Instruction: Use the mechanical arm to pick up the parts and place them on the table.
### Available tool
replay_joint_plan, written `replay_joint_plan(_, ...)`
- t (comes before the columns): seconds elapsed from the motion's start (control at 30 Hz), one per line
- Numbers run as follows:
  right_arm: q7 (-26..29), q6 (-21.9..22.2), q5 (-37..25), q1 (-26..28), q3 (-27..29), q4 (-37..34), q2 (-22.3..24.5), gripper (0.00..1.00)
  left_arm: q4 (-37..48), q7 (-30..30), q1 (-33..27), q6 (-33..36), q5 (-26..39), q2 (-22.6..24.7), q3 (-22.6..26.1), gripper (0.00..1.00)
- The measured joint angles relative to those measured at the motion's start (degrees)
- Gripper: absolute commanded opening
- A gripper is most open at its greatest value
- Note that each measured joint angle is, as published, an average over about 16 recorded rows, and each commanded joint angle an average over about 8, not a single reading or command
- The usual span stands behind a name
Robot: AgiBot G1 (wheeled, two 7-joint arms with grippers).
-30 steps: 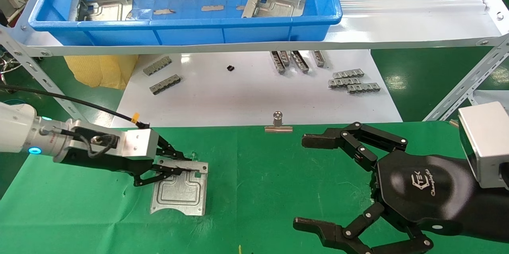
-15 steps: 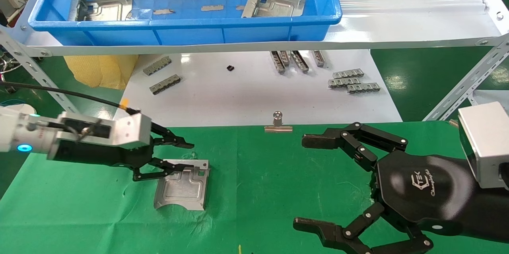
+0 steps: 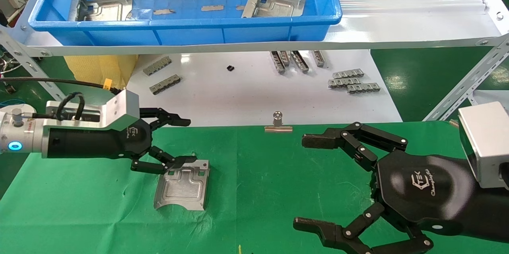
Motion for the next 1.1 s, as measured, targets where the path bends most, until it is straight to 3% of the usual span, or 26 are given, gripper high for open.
replay_joint_plan(0.3,0.0,0.0,0.0,0.0,0.0,0.0,0.0,1.00,-7.1,-3.5,3.8,-0.6,-2.1,-2.3,-2.9,1.00)
replay_joint_plan(1.1,0.0,0.0,0.0,0.0,0.0,0.0,0.0,1.00,-36.4,-19.4,20.1,-3.1,-11.7,-12.0,-15.4,1.00)
